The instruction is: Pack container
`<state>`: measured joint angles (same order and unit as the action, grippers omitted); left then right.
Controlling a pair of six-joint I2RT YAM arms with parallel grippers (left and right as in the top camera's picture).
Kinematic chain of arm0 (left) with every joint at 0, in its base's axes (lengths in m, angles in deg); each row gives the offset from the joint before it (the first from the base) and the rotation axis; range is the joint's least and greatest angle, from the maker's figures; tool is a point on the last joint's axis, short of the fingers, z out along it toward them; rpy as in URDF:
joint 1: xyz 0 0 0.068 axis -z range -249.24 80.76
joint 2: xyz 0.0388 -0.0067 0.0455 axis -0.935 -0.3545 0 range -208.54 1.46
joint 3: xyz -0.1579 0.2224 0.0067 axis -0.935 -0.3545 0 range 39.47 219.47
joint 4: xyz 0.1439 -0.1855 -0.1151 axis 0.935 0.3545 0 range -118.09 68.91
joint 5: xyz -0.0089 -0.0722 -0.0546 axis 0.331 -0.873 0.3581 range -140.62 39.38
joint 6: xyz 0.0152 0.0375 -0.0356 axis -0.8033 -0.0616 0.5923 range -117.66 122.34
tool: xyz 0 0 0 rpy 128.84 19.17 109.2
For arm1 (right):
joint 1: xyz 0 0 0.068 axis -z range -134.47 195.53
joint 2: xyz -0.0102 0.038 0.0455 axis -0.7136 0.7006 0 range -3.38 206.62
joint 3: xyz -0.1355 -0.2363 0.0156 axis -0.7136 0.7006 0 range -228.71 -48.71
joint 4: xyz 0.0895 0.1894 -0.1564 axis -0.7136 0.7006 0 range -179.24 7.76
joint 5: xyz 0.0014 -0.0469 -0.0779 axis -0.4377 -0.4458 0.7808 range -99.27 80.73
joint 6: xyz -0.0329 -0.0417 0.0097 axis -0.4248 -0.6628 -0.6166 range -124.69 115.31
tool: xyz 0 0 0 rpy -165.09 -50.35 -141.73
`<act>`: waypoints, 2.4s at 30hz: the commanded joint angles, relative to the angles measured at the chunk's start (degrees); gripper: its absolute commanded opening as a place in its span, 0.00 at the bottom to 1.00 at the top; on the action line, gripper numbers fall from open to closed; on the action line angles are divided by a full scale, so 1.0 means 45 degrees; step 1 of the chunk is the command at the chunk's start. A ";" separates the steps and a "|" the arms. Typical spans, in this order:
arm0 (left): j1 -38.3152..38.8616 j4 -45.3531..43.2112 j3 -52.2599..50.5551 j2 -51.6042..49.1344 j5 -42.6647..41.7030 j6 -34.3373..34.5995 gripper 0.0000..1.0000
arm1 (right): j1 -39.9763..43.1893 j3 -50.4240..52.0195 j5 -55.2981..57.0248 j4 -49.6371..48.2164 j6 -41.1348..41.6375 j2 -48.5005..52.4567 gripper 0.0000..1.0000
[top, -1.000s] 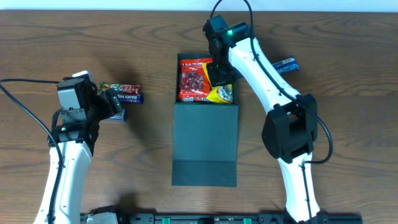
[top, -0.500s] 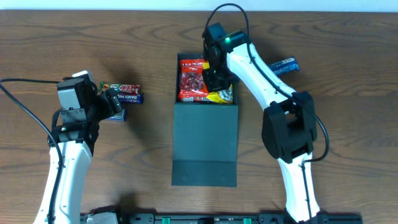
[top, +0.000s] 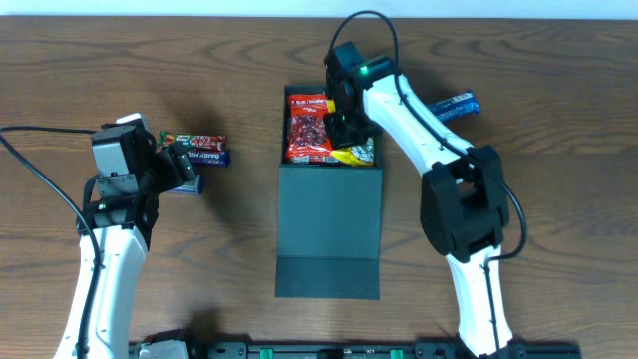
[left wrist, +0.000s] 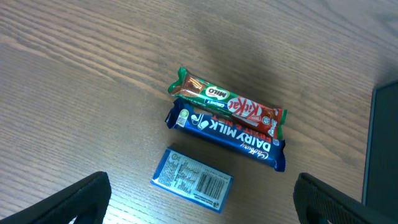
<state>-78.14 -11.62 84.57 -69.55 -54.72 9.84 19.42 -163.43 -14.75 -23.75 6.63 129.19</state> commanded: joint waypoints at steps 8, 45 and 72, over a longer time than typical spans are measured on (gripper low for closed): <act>-0.0019 0.0000 0.0350 -0.0053 0.0005 0.0049 0.95 | 0.0301 -0.1355 0.0826 -0.0131 -0.0058 -0.0476 0.02; -0.0019 -0.0005 0.0350 -0.0053 0.0005 0.0049 0.95 | 0.0384 0.0733 0.0457 -0.2919 -0.0112 -0.2127 0.01; -0.0019 -0.0296 0.0350 -0.0053 -0.0005 0.0053 0.95 | 0.0117 0.4614 -0.0554 -0.2953 -0.1054 -0.1331 0.02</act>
<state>-78.14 -12.91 84.57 -69.57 -54.74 9.84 20.69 -144.08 -17.22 -37.12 2.63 119.60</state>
